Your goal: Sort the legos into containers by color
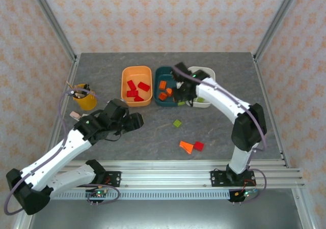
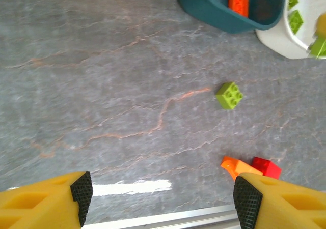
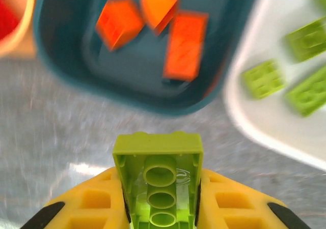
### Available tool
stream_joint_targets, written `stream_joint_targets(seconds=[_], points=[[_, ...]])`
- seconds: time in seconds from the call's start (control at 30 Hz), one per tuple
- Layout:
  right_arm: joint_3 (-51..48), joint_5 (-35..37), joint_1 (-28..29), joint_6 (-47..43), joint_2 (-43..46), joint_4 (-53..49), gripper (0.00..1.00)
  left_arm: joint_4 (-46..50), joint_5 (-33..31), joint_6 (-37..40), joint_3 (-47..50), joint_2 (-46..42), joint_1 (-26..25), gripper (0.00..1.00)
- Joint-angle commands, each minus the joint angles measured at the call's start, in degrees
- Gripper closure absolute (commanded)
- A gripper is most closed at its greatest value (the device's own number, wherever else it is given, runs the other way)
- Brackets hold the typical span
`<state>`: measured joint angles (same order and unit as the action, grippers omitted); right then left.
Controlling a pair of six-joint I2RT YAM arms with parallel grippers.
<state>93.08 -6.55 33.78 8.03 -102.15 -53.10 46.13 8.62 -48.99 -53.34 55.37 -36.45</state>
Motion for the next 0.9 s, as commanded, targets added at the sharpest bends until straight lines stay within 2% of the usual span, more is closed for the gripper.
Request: stream_joint_targets(seconds=[0.0,0.2,0.47,0.7,0.87], points=[[4.2,1.9,-5.5,3.8,-2.3,-1.9,0.73,-5.5,0.7,2.3,-4.0,3.8,-0.5,0.24],[12.5,-2.1,-13.9,7.9,-12.1,1.4,0.73,-9.3,1.2,3.1,-9.8,12.8,-0.6,0.24],[27.1,-3.7,-16.8,7.7,-28.1,-2.0,0.72,-11.0,1.1,4.0,-16.0,20.7,-0.5,0.24],[32.8,-6.4,-18.5,8.0,-34.3,-3.5,0.68,-10.6,1.6,5.0,-21.2,25.2,-0.6,0.24],[33.2,-7.1,-18.5,8.5,-34.5,-3.9,0.57,-10.0,2.3,5.9,-22.2,26.8,-0.6,0.24]])
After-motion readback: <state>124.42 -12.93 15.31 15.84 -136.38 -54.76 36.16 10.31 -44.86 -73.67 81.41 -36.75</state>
